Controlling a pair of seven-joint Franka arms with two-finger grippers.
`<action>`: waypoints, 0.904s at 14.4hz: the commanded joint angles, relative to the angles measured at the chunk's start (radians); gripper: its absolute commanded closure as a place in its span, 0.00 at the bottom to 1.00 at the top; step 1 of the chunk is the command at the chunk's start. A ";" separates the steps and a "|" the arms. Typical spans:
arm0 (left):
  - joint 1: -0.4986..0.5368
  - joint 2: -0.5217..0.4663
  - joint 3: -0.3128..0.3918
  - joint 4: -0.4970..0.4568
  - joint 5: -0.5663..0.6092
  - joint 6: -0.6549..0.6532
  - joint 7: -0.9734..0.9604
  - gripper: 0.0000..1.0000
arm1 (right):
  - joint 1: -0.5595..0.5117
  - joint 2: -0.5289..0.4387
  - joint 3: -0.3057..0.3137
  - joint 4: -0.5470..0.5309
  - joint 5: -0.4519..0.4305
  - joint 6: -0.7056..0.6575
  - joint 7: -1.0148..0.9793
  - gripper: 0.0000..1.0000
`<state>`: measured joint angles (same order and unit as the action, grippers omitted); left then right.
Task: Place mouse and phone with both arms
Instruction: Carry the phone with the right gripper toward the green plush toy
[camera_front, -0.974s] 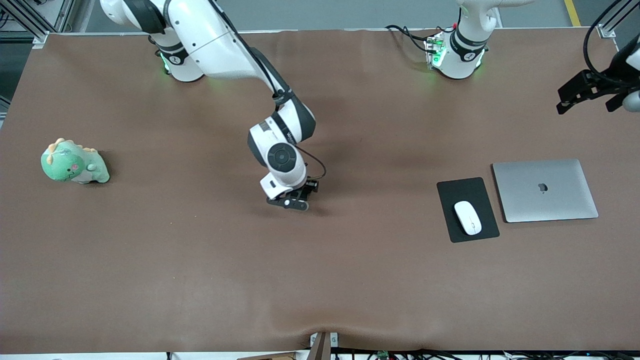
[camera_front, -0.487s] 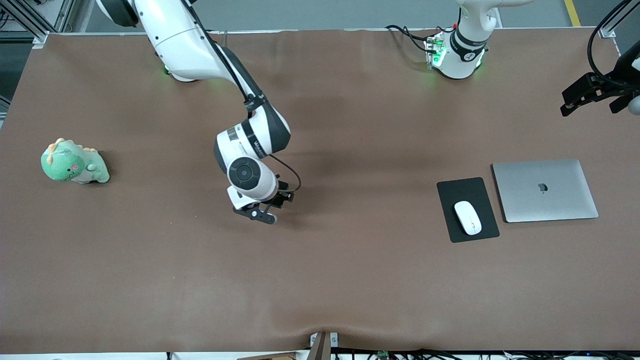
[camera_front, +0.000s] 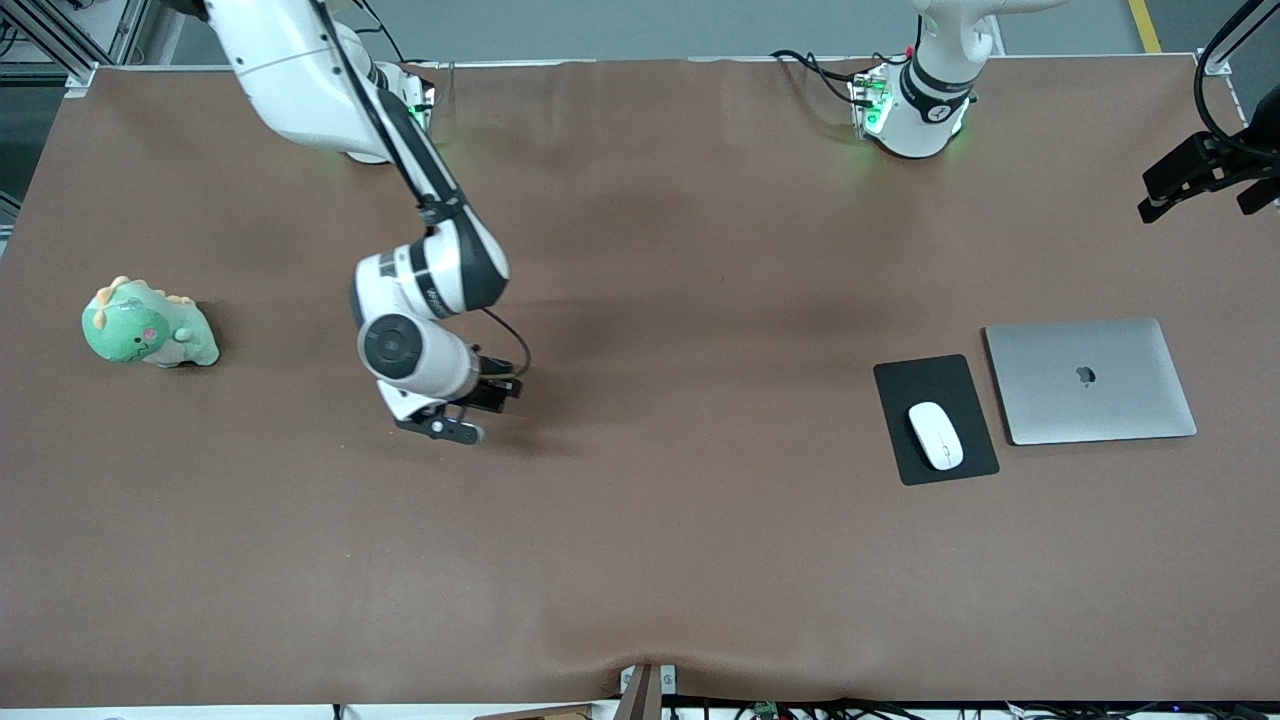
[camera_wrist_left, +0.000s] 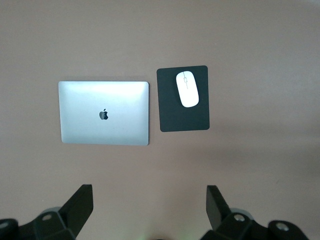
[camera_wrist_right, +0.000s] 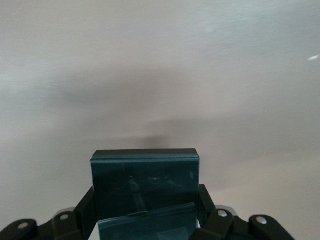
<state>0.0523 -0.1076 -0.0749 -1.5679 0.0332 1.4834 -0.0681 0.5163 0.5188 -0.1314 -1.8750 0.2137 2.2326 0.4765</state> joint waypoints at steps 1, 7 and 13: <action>0.003 -0.030 -0.006 0.008 0.019 -0.066 -0.006 0.00 | -0.028 -0.118 -0.006 -0.159 -0.005 0.039 -0.096 1.00; 0.003 -0.015 -0.005 0.031 0.017 -0.069 -0.004 0.00 | -0.064 -0.206 -0.138 -0.300 -0.005 0.061 -0.376 1.00; -0.006 0.003 -0.017 0.031 0.002 -0.055 -0.058 0.00 | -0.068 -0.253 -0.264 -0.412 -0.007 0.108 -0.562 1.00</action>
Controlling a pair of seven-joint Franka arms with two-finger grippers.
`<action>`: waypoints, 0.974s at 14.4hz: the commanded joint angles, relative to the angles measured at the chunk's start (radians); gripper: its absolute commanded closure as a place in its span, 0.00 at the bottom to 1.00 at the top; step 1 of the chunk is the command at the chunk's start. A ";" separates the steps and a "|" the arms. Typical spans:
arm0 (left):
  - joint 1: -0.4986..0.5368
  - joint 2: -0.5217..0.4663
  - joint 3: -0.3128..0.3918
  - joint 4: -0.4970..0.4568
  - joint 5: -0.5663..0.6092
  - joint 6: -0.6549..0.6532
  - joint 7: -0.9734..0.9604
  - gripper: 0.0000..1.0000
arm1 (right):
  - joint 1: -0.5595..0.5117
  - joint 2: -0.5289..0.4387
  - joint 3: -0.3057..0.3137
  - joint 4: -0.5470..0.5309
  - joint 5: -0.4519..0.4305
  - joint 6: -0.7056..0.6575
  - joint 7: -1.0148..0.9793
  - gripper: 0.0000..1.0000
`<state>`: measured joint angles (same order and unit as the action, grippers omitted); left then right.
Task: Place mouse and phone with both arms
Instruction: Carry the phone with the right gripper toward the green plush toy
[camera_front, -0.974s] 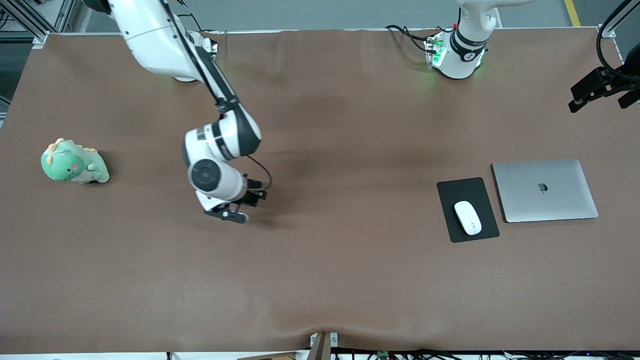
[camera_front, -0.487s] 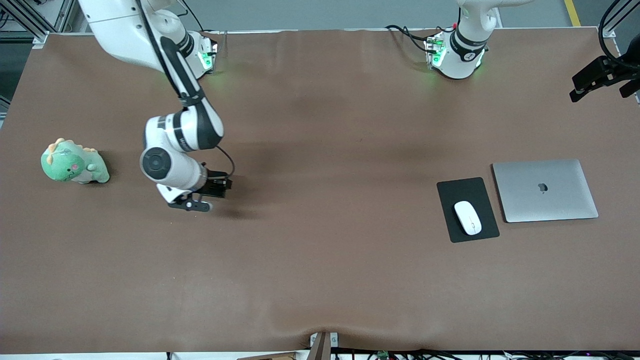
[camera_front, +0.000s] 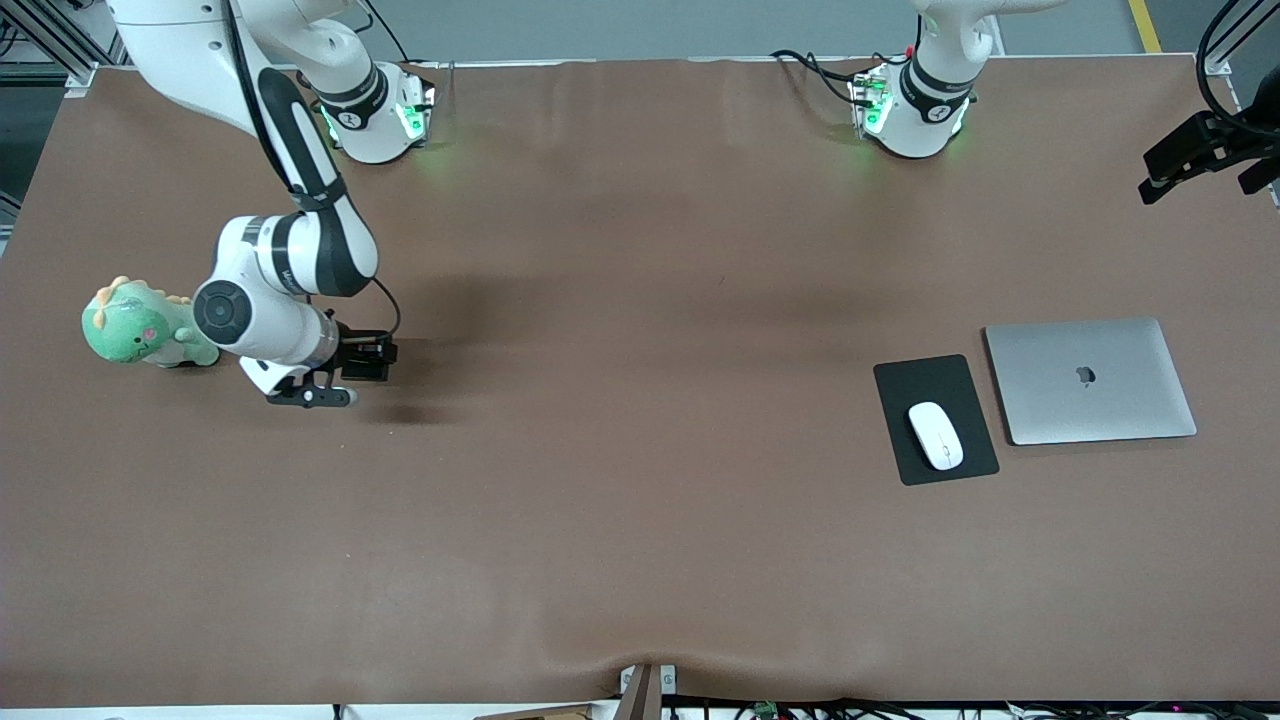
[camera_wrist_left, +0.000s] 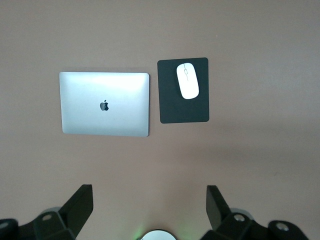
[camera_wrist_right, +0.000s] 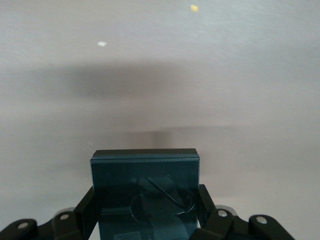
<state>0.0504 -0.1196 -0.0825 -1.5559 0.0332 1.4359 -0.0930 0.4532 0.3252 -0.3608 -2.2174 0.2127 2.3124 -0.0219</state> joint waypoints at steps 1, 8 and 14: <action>-0.009 0.014 -0.011 0.019 0.001 -0.008 -0.046 0.00 | -0.007 -0.060 -0.067 -0.099 -0.006 0.066 -0.113 1.00; -0.009 0.017 -0.072 0.017 0.002 -0.005 -0.109 0.00 | -0.073 -0.048 -0.136 -0.234 -0.006 0.263 -0.248 1.00; -0.001 0.011 -0.077 0.013 0.002 -0.012 -0.108 0.00 | -0.090 -0.011 -0.135 -0.271 -0.004 0.349 -0.273 1.00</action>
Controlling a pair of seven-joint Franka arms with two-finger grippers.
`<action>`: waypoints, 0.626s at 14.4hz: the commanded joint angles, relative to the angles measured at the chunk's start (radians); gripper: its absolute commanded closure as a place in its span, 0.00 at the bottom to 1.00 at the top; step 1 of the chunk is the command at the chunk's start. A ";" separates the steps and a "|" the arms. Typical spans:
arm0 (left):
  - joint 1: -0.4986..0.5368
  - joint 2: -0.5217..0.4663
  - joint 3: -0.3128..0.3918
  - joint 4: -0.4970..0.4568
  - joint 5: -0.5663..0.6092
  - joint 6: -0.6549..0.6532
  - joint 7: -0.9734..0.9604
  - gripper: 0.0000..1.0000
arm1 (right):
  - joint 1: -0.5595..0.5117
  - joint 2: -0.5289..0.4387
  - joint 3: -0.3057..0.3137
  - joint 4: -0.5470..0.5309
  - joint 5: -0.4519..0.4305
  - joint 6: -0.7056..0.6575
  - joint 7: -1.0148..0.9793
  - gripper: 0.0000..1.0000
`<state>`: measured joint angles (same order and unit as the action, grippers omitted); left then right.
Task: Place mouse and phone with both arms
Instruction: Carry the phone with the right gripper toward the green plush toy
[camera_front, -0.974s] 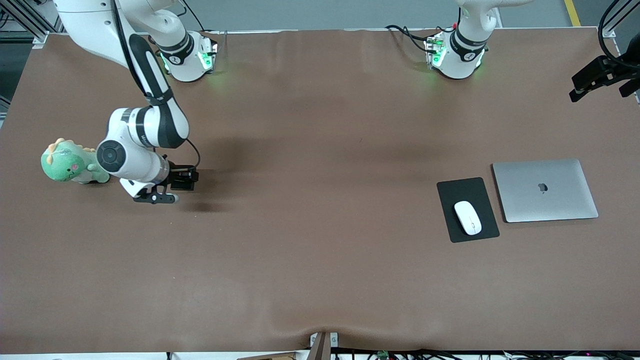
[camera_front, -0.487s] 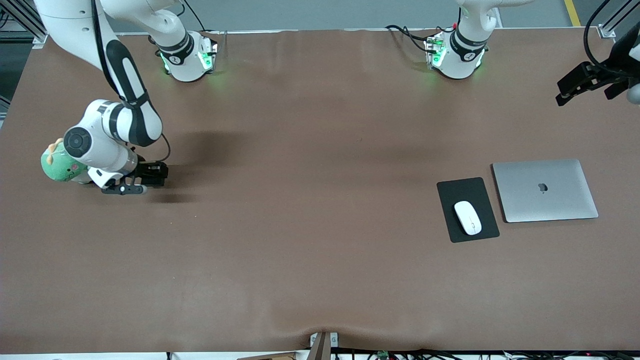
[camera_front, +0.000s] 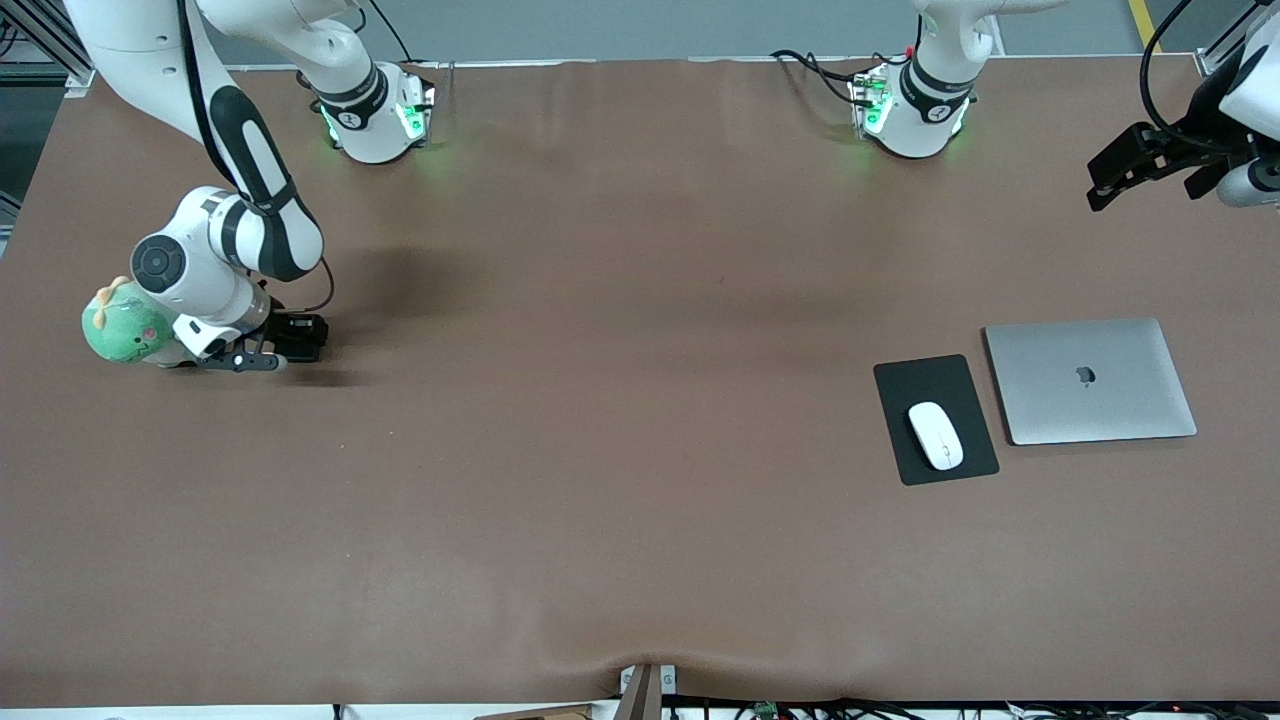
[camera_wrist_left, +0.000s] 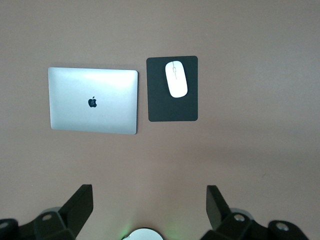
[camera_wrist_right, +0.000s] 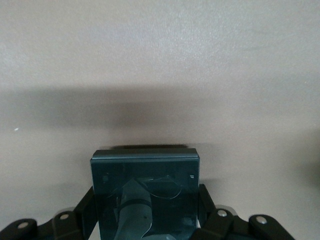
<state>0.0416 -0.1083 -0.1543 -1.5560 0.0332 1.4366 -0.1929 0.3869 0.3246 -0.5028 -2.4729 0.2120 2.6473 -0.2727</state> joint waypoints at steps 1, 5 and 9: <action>0.007 -0.001 -0.005 0.013 0.002 -0.013 -0.008 0.00 | -0.025 -0.001 0.007 -0.014 -0.003 0.014 -0.023 1.00; 0.009 0.004 -0.004 0.013 0.002 -0.011 -0.008 0.00 | -0.014 0.014 0.010 -0.003 0.001 0.002 -0.019 0.00; 0.011 0.004 -0.004 0.013 0.004 -0.011 -0.006 0.00 | -0.014 0.004 0.012 0.092 0.003 -0.091 -0.016 0.00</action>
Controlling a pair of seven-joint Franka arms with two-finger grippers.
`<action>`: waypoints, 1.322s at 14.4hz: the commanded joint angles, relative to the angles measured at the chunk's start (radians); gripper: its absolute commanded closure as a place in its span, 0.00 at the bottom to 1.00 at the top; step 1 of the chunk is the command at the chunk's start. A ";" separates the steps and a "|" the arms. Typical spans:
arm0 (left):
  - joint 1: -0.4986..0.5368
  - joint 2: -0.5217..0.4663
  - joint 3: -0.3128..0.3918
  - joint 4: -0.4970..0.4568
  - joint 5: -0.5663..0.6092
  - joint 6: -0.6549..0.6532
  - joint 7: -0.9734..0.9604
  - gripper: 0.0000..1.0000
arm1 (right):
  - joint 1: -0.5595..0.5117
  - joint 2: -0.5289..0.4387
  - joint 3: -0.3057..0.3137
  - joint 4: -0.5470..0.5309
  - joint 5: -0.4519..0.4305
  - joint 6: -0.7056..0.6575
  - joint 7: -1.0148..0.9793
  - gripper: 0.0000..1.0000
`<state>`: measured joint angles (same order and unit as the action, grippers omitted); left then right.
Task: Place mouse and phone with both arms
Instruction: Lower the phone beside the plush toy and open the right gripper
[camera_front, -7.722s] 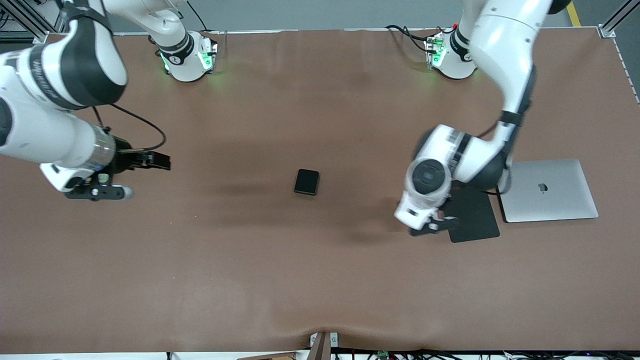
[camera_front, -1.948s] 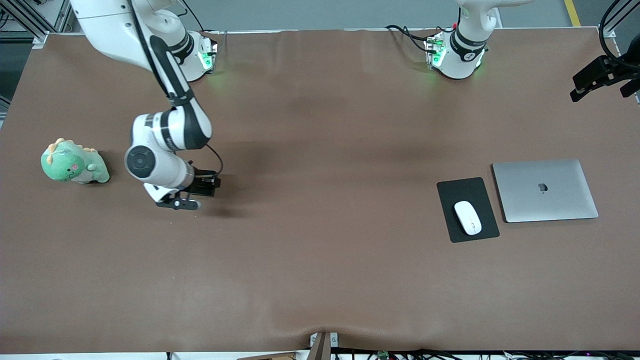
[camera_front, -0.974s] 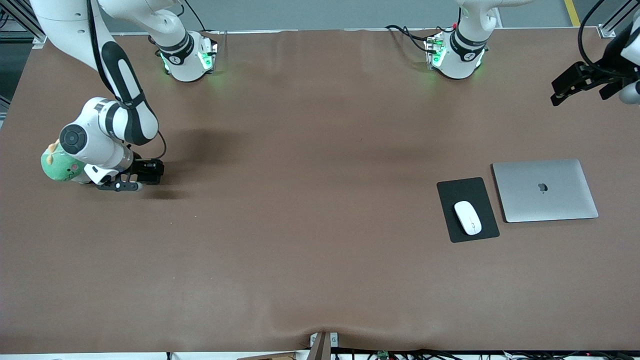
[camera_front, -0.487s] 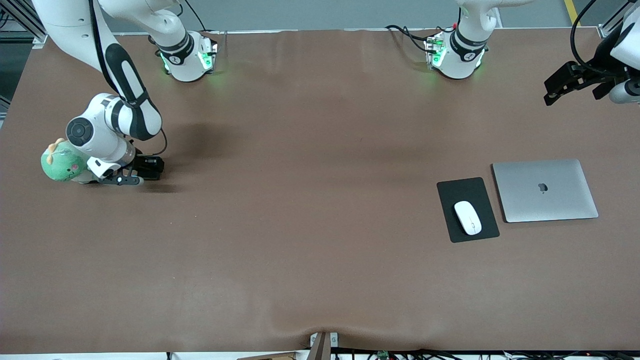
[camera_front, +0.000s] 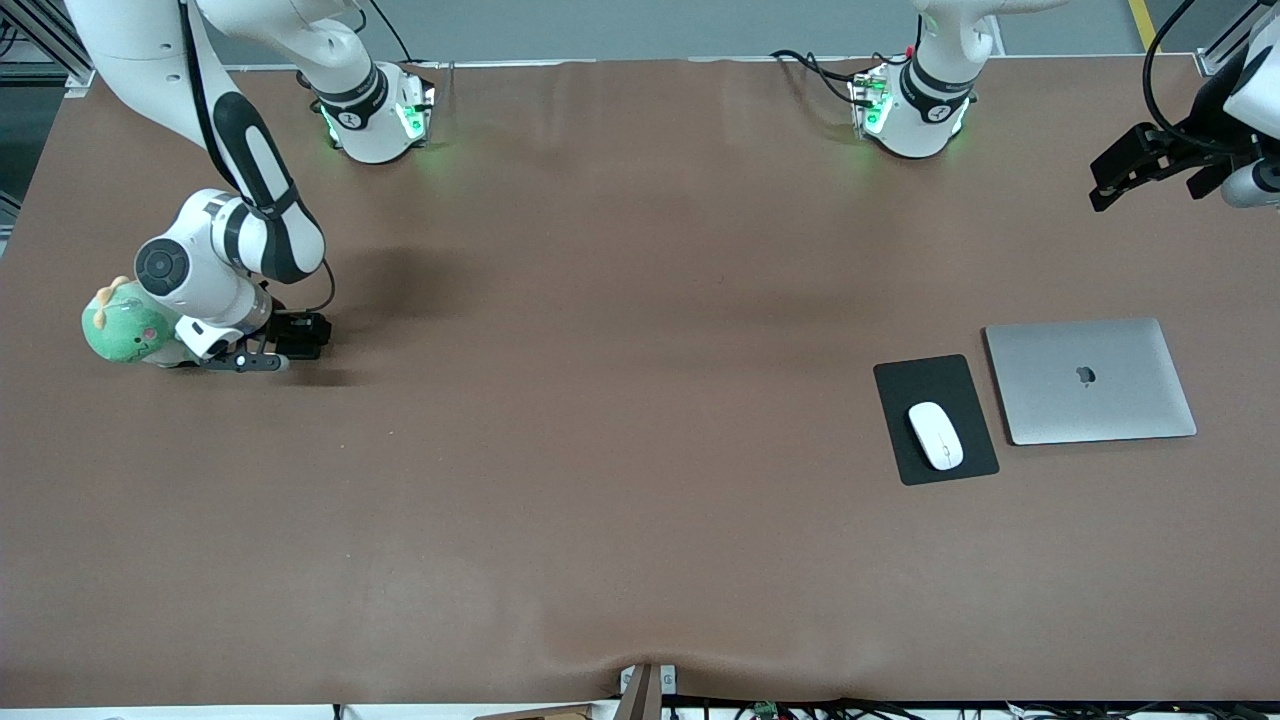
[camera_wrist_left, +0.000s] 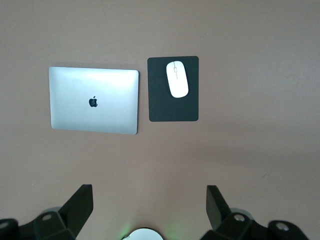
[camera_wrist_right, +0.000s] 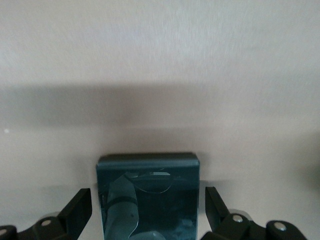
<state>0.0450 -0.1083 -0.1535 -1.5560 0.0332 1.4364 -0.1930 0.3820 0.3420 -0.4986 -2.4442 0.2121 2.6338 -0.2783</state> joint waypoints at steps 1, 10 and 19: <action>0.007 0.005 -0.004 0.014 0.005 -0.007 -0.006 0.00 | -0.009 -0.014 0.008 0.118 0.004 -0.148 -0.009 0.00; 0.004 0.006 -0.004 0.017 0.004 0.004 -0.010 0.00 | -0.071 0.012 0.061 0.568 0.009 -0.436 -0.007 0.00; 0.001 -0.001 -0.006 0.013 0.004 -0.017 -0.008 0.00 | -0.164 0.046 0.155 0.987 0.006 -0.748 -0.012 0.00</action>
<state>0.0449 -0.1079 -0.1538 -1.5554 0.0332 1.4390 -0.1930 0.2561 0.3583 -0.3647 -1.5486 0.2129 1.9369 -0.2782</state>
